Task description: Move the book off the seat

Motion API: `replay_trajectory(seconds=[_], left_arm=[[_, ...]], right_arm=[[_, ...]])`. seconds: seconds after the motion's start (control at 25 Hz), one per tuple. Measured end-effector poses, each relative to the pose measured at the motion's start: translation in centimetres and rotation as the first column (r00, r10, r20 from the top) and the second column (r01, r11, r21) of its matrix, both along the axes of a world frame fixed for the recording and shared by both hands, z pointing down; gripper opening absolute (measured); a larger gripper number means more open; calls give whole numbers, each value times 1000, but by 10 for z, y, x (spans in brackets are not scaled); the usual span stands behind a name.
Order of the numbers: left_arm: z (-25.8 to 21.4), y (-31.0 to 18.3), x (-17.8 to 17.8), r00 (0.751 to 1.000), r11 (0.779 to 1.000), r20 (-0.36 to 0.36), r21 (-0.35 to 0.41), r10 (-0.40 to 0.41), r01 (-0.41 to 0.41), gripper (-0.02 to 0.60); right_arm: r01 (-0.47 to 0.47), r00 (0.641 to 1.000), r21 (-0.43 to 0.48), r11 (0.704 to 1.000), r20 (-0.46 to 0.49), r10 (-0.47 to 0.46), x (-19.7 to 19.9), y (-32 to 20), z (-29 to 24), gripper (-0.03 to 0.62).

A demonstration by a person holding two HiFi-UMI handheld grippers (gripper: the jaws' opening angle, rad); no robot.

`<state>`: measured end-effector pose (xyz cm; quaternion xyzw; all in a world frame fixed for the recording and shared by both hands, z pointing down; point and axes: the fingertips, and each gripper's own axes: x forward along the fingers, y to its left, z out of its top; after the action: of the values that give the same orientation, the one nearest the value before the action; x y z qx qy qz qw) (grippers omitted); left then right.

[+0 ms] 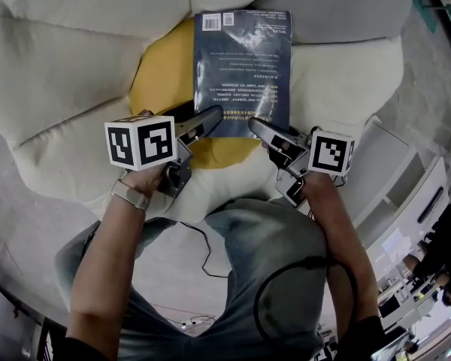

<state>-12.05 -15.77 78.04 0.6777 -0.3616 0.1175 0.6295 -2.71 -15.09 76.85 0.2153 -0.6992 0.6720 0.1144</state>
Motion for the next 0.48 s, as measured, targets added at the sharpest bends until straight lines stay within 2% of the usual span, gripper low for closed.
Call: replay_trajectory(seconds=[0.28, 0.48], left_arm=[[-8, -1, -1, 999, 999, -20, -1, -36, 36, 263], [-18, -3, -3, 998, 998, -39, -7, -57, 57, 253]], right_arm=[[-65, 998, 3, 998, 1, 65, -2, -3, -12, 193], [-50, 992, 89, 995, -109, 60, 2, -5, -23, 194]])
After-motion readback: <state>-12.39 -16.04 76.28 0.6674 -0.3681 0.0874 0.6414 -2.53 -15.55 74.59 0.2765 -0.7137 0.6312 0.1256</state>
